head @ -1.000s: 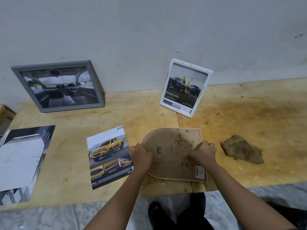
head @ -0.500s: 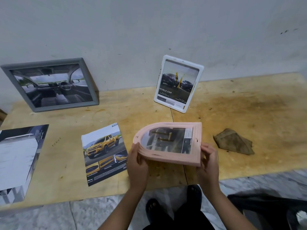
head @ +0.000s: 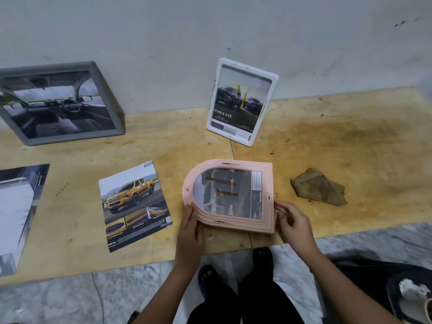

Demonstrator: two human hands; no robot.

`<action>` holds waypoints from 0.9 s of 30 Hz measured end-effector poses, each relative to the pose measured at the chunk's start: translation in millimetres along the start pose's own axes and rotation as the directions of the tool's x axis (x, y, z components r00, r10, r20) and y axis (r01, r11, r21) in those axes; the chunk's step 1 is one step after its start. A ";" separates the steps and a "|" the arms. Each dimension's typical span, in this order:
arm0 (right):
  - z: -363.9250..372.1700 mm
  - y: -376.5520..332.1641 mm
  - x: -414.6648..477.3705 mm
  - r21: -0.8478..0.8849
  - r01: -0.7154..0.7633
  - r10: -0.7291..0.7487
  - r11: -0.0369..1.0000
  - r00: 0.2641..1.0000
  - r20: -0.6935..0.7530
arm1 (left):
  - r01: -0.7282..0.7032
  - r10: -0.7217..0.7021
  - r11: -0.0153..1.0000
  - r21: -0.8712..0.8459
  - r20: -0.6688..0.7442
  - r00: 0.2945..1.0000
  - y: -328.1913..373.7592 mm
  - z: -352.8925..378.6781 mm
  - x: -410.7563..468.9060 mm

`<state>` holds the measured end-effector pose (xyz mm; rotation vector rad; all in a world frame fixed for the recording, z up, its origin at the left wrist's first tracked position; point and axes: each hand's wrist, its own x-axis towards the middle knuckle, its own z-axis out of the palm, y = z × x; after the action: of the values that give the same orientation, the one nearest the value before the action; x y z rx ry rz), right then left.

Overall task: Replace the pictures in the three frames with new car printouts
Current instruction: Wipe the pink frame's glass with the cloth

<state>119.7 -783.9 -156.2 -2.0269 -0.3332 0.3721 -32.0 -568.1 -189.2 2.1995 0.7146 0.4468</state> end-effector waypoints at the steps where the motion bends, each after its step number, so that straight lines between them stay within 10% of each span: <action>1: -7.2 -2.3 7.4 -0.075 0.026 -0.027 0.997 1.000 -0.014 | -0.020 0.020 1.000 0.016 0.026 0.999 -0.6 -1.6 1.2; 5: -51.1 -13.9 51.8 -0.357 0.120 -0.178 0.926 0.975 -0.134 | -0.002 -0.006 0.997 0.071 0.117 0.993 -5.8 -12.5 7.3; 10: -79.6 10.0 77.0 -0.809 -0.059 0.257 0.585 0.960 0.115 | 0.332 -0.334 0.942 -0.047 -0.036 0.942 4.5 -17.6 19.2; 14: -75.2 19.8 73.6 -0.866 -0.014 0.095 0.500 0.995 0.039 | 0.373 -0.377 0.926 -0.058 -0.097 0.921 24.4 -7.4 25.9; 18: -73.9 11.1 96.7 -0.810 -0.088 0.053 0.580 0.996 -0.071 | 0.387 -0.410 0.908 -0.157 -0.159 0.898 45.3 3.8 19.7; 22: -70.5 -13.6 110.2 -0.398 -0.122 0.067 0.909 0.987 -0.149 | 0.477 -0.514 0.852 -0.214 -0.172 0.841 50.4 15.1 9.0; 27: -27.3 -46.6 125.7 -0.342 -0.017 -0.022 0.940 0.994 -0.109 | 0.498 -0.533 0.841 -0.210 -0.169 0.829 40.2 5.1 21.1</action>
<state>241.8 -735.9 -117.7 -2.3779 -0.3497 0.2070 1.2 -580.0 -160.1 1.7231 1.3087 0.4482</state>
